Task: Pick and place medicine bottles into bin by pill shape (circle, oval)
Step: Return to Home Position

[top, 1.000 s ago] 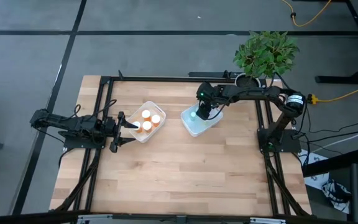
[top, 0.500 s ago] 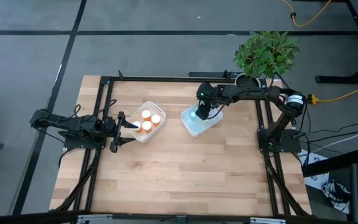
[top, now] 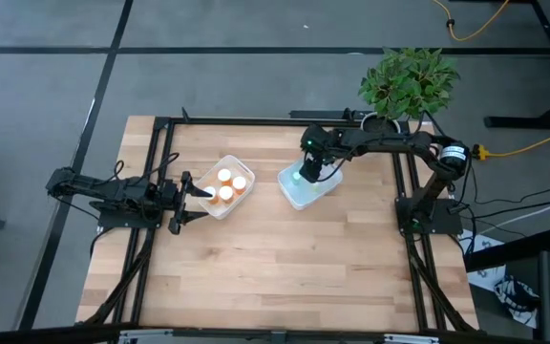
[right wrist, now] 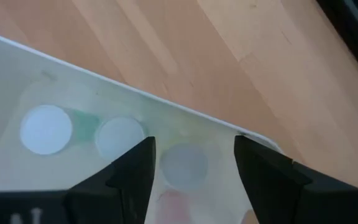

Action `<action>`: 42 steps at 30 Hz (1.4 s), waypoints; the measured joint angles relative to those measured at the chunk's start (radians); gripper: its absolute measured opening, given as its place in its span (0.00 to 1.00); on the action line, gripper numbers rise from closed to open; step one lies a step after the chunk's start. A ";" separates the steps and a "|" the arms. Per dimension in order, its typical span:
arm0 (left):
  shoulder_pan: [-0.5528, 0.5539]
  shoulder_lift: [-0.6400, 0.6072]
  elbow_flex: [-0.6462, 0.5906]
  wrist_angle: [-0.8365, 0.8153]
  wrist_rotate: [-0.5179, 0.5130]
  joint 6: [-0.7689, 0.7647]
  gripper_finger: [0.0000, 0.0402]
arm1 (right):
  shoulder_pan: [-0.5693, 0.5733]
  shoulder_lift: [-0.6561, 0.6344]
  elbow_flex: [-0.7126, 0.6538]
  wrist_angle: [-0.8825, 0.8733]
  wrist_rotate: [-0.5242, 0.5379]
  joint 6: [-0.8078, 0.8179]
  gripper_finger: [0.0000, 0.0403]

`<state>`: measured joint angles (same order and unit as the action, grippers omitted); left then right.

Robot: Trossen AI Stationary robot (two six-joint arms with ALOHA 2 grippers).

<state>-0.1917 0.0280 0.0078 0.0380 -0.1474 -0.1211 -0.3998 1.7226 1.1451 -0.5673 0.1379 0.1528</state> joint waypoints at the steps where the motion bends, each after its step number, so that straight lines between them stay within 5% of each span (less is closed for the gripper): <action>1: 0.000 0.000 0.000 0.000 0.000 0.000 0.66 | 0.001 0.000 0.008 -0.008 0.000 0.000 0.54; 16: 0.000 0.000 0.000 0.000 0.000 0.000 0.66 | 0.045 -0.048 0.136 -0.193 0.000 0.106 0.54; 27: 0.000 0.000 0.000 0.000 0.000 0.000 0.66 | 0.271 -0.248 0.137 -0.290 -0.059 0.189 0.54; 35: 0.000 0.000 0.000 0.000 0.000 0.000 0.66 | 0.524 -0.348 0.037 -0.104 0.132 0.205 0.54; 42: 0.000 0.000 0.000 0.000 0.000 0.000 0.66 | 0.630 -0.458 -0.157 0.236 0.175 0.100 0.54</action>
<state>-0.1921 0.0280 0.0078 0.0377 -0.1472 -0.1211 0.2304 1.2644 0.9883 -0.3312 0.3130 0.2527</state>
